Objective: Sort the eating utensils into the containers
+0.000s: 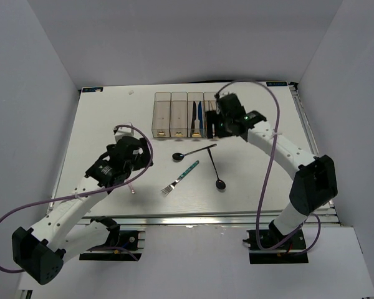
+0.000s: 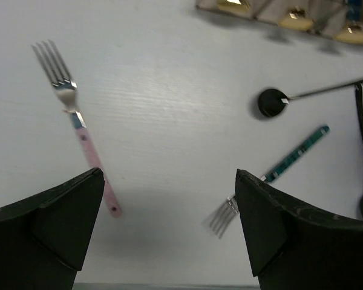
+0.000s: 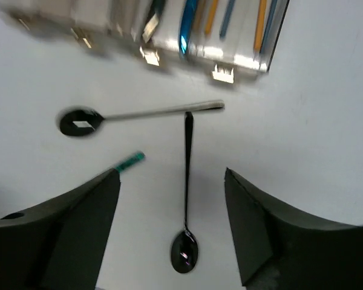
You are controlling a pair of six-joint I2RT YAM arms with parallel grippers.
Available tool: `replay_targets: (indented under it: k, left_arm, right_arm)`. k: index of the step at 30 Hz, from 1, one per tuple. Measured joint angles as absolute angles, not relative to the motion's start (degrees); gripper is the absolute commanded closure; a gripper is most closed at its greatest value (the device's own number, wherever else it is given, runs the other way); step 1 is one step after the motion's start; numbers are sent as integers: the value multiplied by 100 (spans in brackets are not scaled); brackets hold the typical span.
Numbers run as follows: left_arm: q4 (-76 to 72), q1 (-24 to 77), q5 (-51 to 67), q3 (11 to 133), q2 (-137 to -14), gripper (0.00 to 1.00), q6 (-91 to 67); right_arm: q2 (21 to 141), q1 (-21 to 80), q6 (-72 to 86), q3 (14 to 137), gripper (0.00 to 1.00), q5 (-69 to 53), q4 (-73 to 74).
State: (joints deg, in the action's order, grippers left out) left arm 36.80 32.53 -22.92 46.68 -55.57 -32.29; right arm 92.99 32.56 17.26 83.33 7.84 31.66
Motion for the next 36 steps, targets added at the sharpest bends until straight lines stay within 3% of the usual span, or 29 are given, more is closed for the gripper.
replay_targets:
  k: [2,7,17,19,26,31,33,36]
  left_arm:
    - [3815,3253,-2801,4829,-5544,2,-3210]
    - [3892,3253,-3625,4823,-5271,2,-3199]
    - [3852,3253,-3824,4751,-5212,2,-3168]
    - [3852,3253,-3817,4746,-5284,2,-3151]
    - [3828,3253,-3745,4729,-5293,2,-3107]
    - [3793,3253,-3686,4729,-5293,2,-3085]
    - [3780,3253,-3671,4729,-5293,2,-3081]
    - [3769,3253,-3656,4729,-5293,2,-3065]
  right_arm:
    - [9288,3374,1750,7710,37,845,3162]
    - [9347,3503,1780,6735,46,781,3183]
    - [9684,3837,1817,6482,58,600,2790]
    - [9810,3876,1848,6390,67,600,2768]
    - [10022,3874,1903,6189,70,692,2755]
    - [10029,3872,1920,6038,85,744,2593]
    - [9948,3870,1940,5907,100,779,2456]
    - [9824,3870,2012,5741,100,799,2281]
